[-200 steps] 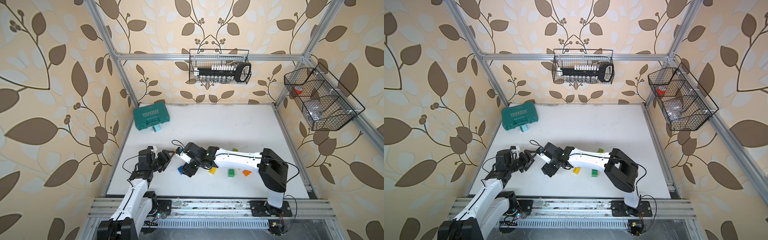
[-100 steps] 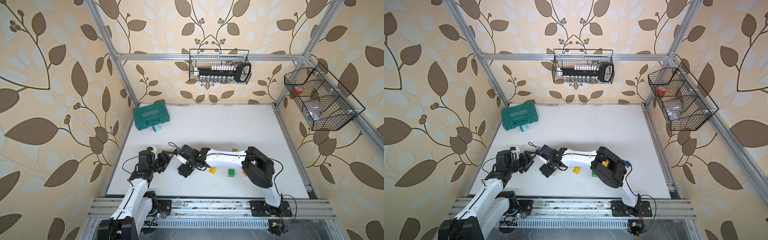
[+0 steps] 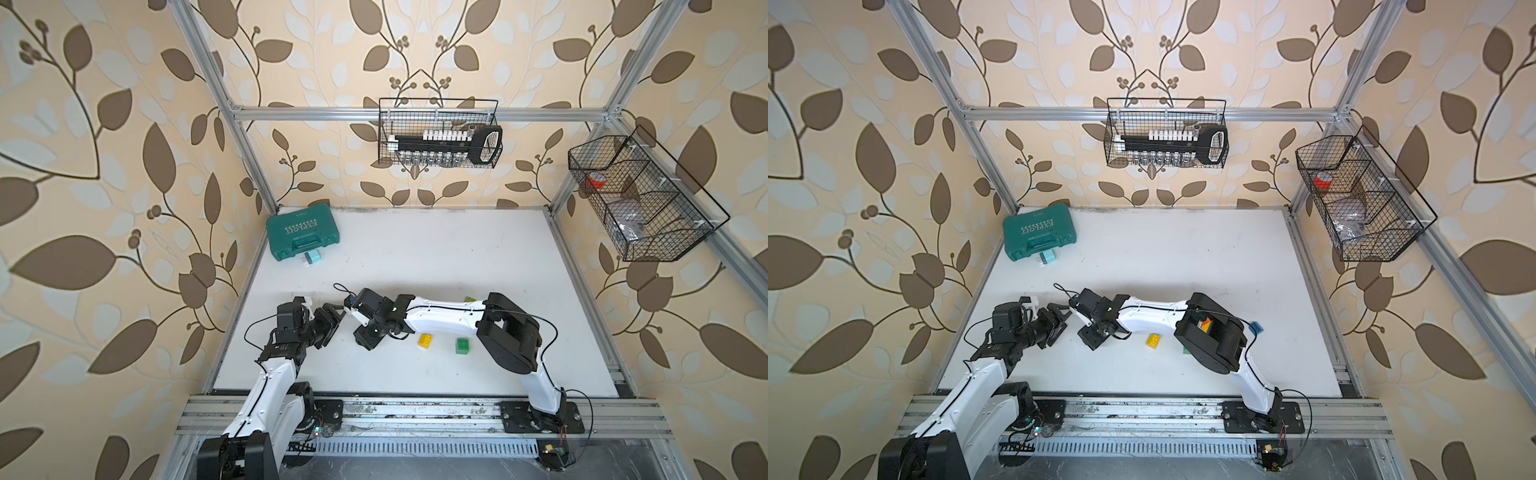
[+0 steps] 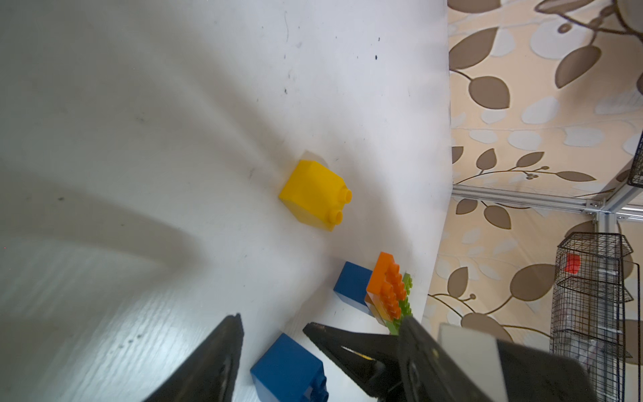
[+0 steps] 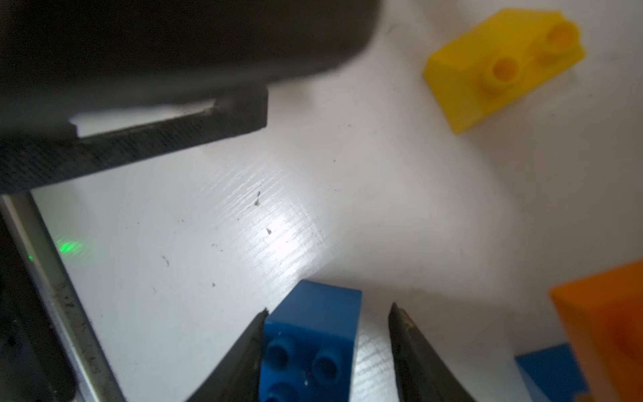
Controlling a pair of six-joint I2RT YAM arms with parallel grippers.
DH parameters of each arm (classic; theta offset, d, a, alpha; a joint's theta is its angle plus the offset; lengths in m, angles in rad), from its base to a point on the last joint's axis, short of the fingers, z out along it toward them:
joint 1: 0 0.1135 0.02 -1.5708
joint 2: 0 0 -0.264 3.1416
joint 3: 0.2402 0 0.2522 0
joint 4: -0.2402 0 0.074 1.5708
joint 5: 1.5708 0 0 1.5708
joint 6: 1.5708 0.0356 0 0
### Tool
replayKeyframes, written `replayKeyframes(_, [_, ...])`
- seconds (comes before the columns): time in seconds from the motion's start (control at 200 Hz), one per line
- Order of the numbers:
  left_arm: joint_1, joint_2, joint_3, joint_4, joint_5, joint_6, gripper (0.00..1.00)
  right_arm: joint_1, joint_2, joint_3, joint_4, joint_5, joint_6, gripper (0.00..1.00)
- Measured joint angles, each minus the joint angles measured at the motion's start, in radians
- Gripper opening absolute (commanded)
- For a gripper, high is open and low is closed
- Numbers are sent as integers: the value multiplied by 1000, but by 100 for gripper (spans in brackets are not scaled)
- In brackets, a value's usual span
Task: Assemble a fork with lego
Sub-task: Pick up the lego brick from the center of the board, then assemble the lego brick with the lego brick.
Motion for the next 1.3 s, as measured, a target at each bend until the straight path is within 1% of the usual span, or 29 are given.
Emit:
replayKeyframes(0.1, [0, 0, 0, 0, 0, 0, 73, 0, 0, -2, -1, 7, -8, 38])
replayKeyframes(0.245, [0, 0, 0, 0, 0, 1, 73, 0, -9, -10, 2, 8, -31, 30])
replayKeyframes(0.35, [0, 2, 0, 1, 5, 1, 74, 0, -53, -40, -10, -5, -71, 28])
replayKeyframes(0.495, [0, 36, 0, 45, 49, -2, 78, -7, -176, -62, -55, -49, -160, 27])
replayKeyframes(0.64, [-1, 138, 0, 169, 138, -32, 78, -51, -308, -62, -103, -105, -269, 27])
replayKeyframes(0.745, [-23, 216, 0, 271, 180, -58, 77, -110, -355, -61, -153, -137, -361, 27])
replayKeyframes(0.885, [-123, 319, 21, 369, 195, -71, 73, -186, -353, -59, -233, -161, -482, 27])
replayKeyframes(0.985, [-173, 391, 43, 431, 198, -78, 66, -219, -333, -42, -273, -166, -543, 27])
replayKeyframes(1.19, [-201, 505, 100, 497, 213, -69, 58, -262, -265, 0, -284, -200, -616, 27])
replayKeyframes(1.3, [-212, 537, 113, 533, 214, -63, 57, -266, -224, 29, -282, -213, -635, 27])
